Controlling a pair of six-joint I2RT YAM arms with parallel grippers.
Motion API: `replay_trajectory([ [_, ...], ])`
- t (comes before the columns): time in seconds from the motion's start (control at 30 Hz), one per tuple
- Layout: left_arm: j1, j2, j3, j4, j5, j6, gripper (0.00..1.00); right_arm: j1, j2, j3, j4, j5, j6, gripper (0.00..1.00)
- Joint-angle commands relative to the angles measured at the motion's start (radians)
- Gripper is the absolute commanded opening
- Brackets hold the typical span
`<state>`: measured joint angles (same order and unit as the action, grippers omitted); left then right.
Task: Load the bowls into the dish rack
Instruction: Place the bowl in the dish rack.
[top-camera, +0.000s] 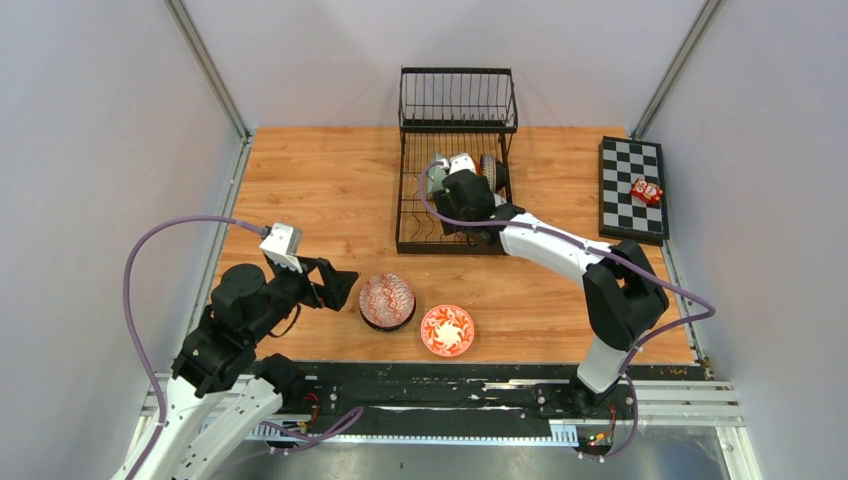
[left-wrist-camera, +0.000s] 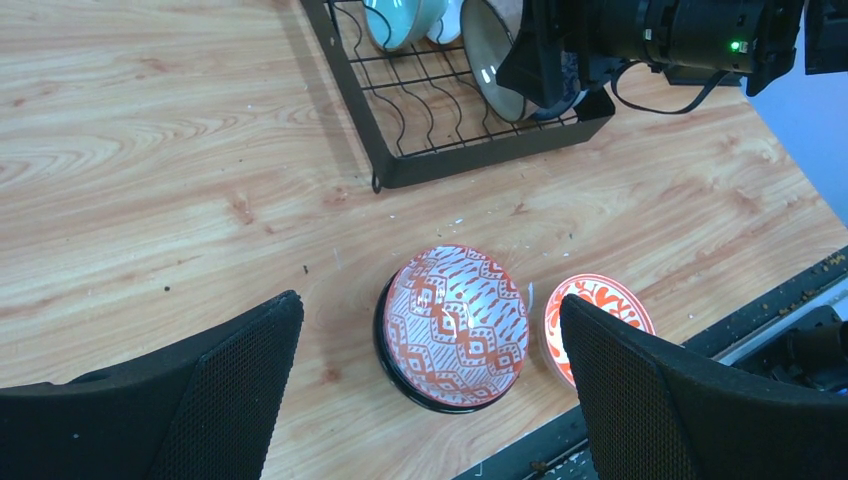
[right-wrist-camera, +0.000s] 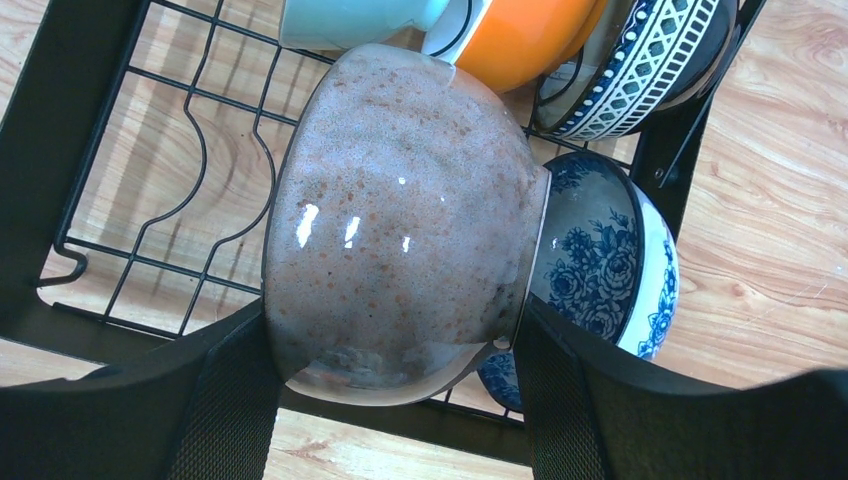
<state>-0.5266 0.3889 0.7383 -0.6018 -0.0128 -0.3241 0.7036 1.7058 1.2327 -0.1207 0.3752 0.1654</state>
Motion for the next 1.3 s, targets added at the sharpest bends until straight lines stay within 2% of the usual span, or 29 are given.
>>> replay_trajectory([
  [0.0, -0.003, -0.013, -0.013, -0.006, -0.013, 0.016, 0.99, -0.012, 0.003, 0.027, 0.067, -0.003, 0.028, 0.02],
  [0.3, -0.003, -0.015, -0.014, -0.009, -0.014, 0.017, 0.99, -0.025, 0.035, 0.017, 0.058, -0.051, 0.061, 0.02],
  [0.67, -0.003, -0.019, -0.016, -0.011, -0.021, 0.013, 1.0, -0.047, 0.015, -0.046, 0.064, -0.085, 0.176, 0.04],
  [0.8, -0.003, -0.021, -0.016, -0.012, -0.025, 0.013, 1.0, -0.051, 0.001, -0.059, 0.06, -0.07, 0.202, 0.15],
  [0.93, -0.002, -0.023, -0.016, -0.014, -0.03, 0.011, 1.0, -0.052, -0.013, -0.065, 0.053, -0.062, 0.213, 0.38],
  [1.1, -0.003, -0.026, -0.017, -0.013, -0.028, 0.011, 1.0, -0.053, -0.024, -0.061, 0.042, -0.061, 0.213, 0.6],
  [1.27, -0.003, -0.027, -0.017, -0.013, -0.028, 0.01, 1.0, -0.052, -0.036, -0.059, 0.031, -0.065, 0.212, 0.73],
])
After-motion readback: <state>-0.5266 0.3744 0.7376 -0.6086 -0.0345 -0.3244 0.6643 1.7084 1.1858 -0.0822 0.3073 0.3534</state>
